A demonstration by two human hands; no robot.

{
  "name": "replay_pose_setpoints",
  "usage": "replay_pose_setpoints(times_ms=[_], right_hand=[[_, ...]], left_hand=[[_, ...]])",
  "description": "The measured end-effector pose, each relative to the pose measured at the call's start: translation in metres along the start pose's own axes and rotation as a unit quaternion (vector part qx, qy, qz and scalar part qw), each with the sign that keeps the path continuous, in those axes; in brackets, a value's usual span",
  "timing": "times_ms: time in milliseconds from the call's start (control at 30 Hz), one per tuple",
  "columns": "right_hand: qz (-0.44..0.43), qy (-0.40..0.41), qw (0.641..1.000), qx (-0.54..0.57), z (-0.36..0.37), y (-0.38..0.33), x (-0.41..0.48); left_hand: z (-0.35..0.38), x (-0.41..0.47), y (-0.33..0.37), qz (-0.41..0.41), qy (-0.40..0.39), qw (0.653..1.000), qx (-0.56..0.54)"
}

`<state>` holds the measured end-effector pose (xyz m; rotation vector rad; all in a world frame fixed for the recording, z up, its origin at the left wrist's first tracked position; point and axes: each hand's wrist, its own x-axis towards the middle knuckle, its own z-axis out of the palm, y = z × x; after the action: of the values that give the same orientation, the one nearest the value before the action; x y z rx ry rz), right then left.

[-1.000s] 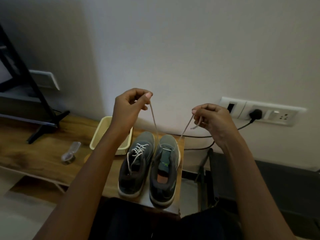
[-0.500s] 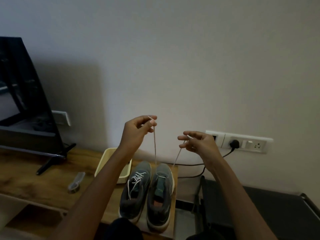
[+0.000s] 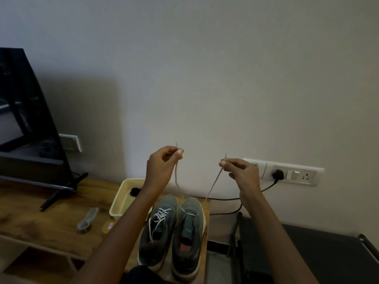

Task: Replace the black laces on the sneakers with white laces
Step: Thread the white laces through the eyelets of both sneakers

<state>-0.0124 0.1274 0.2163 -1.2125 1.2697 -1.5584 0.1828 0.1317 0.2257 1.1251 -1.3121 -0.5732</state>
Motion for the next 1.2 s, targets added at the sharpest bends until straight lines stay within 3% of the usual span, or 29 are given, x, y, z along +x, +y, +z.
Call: replay_pose_setpoints(times_ms=[233,333,433,533,600,800,967,1200], right_hand=[[0.028,0.024,0.998,-0.044,0.006,0.092,0.016],[0.051,0.027,0.992,-0.112,0.014,0.147,0.02],[0.079,0.01,0.974,-0.211,0.024,0.201,0.026],[0.075,-0.018,0.935,-0.346,0.037,0.233,0.036],[0.057,-0.044,0.891,-0.449,0.041,0.24,0.043],[0.058,-0.155,0.799,-0.578,0.047,0.251,0.044],[0.093,-0.148,0.858,-0.483,0.041,0.254,0.045],[0.098,-0.112,0.898,-0.414,0.035,0.26,0.043]], left_hand=[[0.032,-0.02,-0.099,-0.125,0.017,0.991,0.048],[0.05,-0.035,-0.155,-0.172,-0.013,0.966,0.192],[0.062,-0.048,-0.192,-0.179,-0.072,0.906,0.377],[0.068,-0.05,-0.21,-0.161,-0.115,0.866,0.46],[0.071,-0.047,-0.216,-0.145,-0.13,0.845,0.497],[0.068,-0.044,-0.228,-0.172,-0.108,0.849,0.488],[0.068,-0.045,-0.224,-0.175,-0.099,0.837,0.508],[0.067,-0.044,-0.221,-0.152,-0.085,0.825,0.538]])
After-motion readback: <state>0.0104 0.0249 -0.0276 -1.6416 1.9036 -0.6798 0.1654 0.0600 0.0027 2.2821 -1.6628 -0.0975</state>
